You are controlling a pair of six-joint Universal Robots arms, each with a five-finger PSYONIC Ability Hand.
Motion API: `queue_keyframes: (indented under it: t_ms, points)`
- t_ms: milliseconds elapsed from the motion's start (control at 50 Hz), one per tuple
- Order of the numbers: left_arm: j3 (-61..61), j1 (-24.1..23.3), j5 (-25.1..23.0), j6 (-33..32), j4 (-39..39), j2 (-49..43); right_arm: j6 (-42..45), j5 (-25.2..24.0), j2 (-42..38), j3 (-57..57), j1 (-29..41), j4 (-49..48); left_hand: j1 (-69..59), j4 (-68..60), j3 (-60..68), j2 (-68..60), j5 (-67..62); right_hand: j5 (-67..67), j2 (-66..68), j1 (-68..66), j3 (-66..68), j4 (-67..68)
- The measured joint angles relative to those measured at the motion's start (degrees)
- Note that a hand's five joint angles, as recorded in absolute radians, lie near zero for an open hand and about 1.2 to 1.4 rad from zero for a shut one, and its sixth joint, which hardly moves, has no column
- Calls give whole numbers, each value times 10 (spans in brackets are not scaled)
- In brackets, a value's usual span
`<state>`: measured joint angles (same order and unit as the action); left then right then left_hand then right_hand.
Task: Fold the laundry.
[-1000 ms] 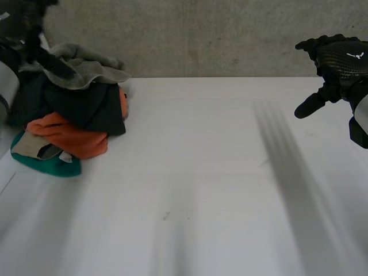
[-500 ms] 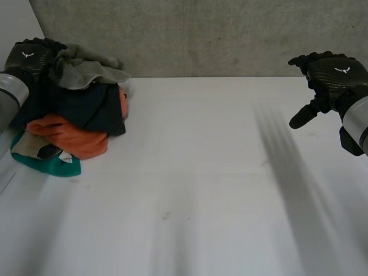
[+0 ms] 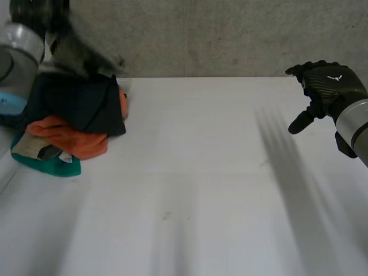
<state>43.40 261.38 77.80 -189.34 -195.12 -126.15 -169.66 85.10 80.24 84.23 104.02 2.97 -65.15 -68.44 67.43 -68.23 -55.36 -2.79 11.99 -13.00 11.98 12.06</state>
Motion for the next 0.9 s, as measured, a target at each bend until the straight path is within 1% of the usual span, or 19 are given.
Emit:
queue_keyframes:
  t_ms: [80, 100, 180, 220, 320, 380, 400, 460, 500, 520, 540, 560, 580, 600, 620, 660, 740, 820, 900]
  points:
    - [22, -47, 5, 69, -16, 68, -2, 1, 3, -4, -3, 0, 0, 0, 4, -1, 0, 0, 0, 0, 0, 0]
    - [32, -68, 5, 98, -19, 88, -3, 2, 5, -7, -4, -1, 0, 0, 6, -1, -3, 0, 0, 0, 0, 0]
    - [62, -134, 2, 165, -24, 121, -5, 5, 10, -11, -7, -1, 0, -2, 7, -1, -9, 0, 0, 0, 0, 0]
    - [78, -167, 0, 183, -24, 125, -7, 7, 13, -14, -8, -1, 0, -2, 7, -1, -10, 0, 0, 0, 0, 0]
    - [125, -244, 1, 199, -21, 106, -7, 8, 16, -19, -9, 0, 0, -2, 7, -1, -10, 0, 0, 0, 0, 0]
    - [138, -265, 2, 197, -18, 85, -6, 8, 16, -19, -9, 1, 0, -2, 7, -1, -10, 0, 0, 0, 0, 0]
    - [149, -282, 3, 194, -10, 58, -5, 7, 16, -20, -9, 1, 0, -2, 7, -1, -10, 0, 0, 0, 0, 0]
    - [158, -305, 5, 186, 14, 8, -3, 5, 11, -22, -8, 0, 0, -2, 7, -1, -10, 0, 0, 0, 0, 0]
    - [161, -315, 4, 180, 32, -15, -2, 4, 6, -23, -8, 0, 8, 10, -2, 14, -4, 0, 0, 0, 0, 0]
    - [161, -323, 4, 176, 46, -28, -1, 3, 0, -25, -8, 0, 109, 110, -100, 108, 88, 0, 0, 0, 0, 0]
    - [161, -328, 4, 172, 56, -36, 0, 2, -5, -27, -8, 0, 186, 180, -169, 190, 156, 0, 0, 0, 0, 0]
    - [161, -333, 4, 168, 66, -41, 2, 2, -11, -28, -8, 1, 311, 290, -288, 299, 265, 0, 0, 0, 0, 0]
    - [161, -337, 4, 164, 74, -45, 3, 1, -17, -30, -8, 1, 410, 376, -361, 385, 352, 0, 0, 0, 0, 0]
    - [161, -341, 5, 159, 84, -45, 5, 1, -23, -32, -8, 2, 497, 473, -456, 477, 447, 0, 0, 0, 0, 0]
    - [162, -345, 5, 151, 95, -40, 10, 1, -31, -34, -8, 3, 530, 531, -519, 529, 504, 0, 0, 0, 0, 0]
    - [164, -346, 6, 140, 107, -26, 17, 1, -41, -36, -7, 5, 531, 556, -540, 550, 524, 0, 0, 0, 0, 0]
    - [187, -338, 10, 115, 129, 25, 31, 1, -49, -38, -5, 7, 531, 557, -540, 550, 524, 0, 0, 0, 0, 0]
    - [245, -316, 25, 91, 142, 105, 72, 1, -53, -38, -1, 22, 531, 557, -540, 550, 524, 0, 0, 0, 0, 0]
    - [309, -303, 45, 76, 141, 165, 115, -1, -51, -38, 0, 54, 531, 557, -540, 550, 524, 0, 0, 0, 0, 0]
